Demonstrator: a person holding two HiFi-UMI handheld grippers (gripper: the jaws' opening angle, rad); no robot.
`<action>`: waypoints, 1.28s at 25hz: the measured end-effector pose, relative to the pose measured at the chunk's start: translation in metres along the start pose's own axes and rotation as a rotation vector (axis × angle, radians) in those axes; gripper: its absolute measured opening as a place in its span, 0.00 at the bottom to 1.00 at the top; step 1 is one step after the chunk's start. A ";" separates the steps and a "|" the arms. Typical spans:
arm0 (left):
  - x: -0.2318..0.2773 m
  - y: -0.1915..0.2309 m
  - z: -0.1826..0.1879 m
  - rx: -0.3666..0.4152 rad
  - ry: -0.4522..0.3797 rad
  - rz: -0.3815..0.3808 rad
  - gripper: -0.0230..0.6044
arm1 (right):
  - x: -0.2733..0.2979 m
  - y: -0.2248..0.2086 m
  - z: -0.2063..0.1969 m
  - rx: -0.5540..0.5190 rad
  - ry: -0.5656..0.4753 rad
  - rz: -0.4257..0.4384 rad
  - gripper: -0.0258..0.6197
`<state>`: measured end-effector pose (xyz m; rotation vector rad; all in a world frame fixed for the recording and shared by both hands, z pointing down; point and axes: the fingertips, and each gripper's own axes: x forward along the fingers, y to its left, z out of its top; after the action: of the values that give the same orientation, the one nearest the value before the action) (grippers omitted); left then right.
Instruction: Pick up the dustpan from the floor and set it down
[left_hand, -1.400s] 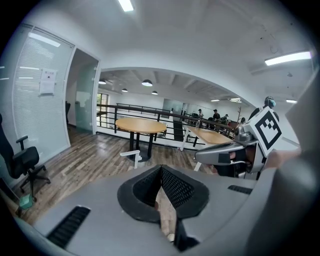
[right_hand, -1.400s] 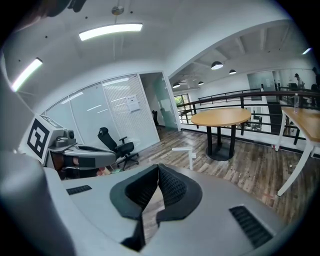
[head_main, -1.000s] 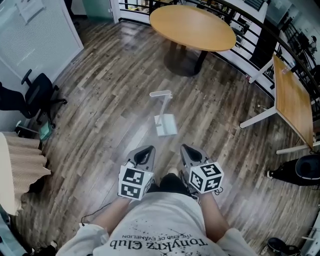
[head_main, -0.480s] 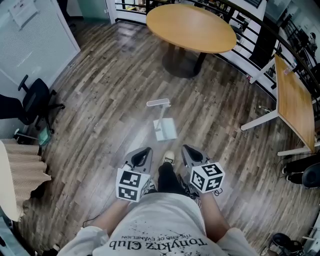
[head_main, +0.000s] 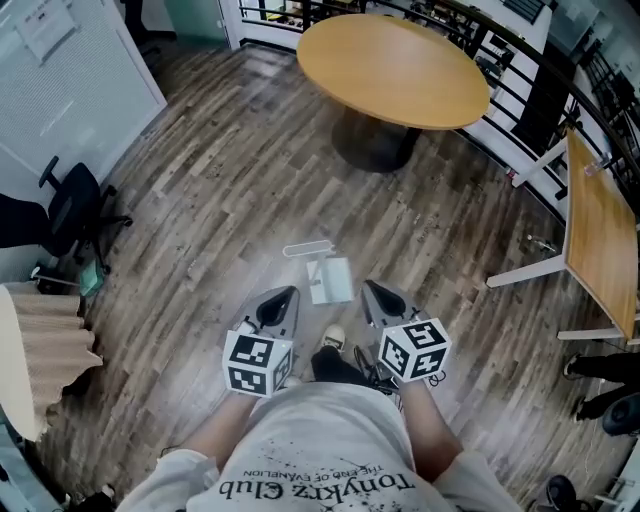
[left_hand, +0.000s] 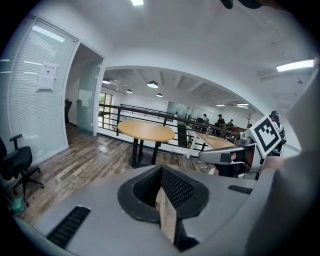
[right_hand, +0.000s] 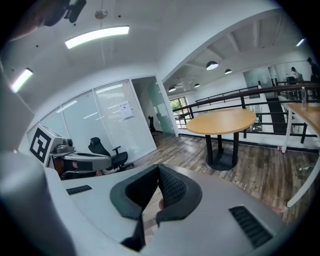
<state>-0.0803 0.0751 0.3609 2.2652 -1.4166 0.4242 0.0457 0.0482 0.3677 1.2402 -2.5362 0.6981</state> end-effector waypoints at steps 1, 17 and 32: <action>0.008 0.001 0.005 0.000 0.000 0.004 0.07 | 0.005 -0.006 0.006 -0.004 0.001 0.007 0.08; 0.067 0.008 0.034 0.046 0.010 -0.005 0.07 | 0.035 -0.052 0.019 0.012 0.049 0.004 0.08; 0.077 0.043 0.032 0.164 0.069 -0.076 0.07 | 0.056 -0.052 0.005 0.093 0.072 -0.068 0.08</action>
<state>-0.0855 -0.0171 0.3782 2.3998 -1.2995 0.6073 0.0525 -0.0202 0.4023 1.3006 -2.4167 0.8382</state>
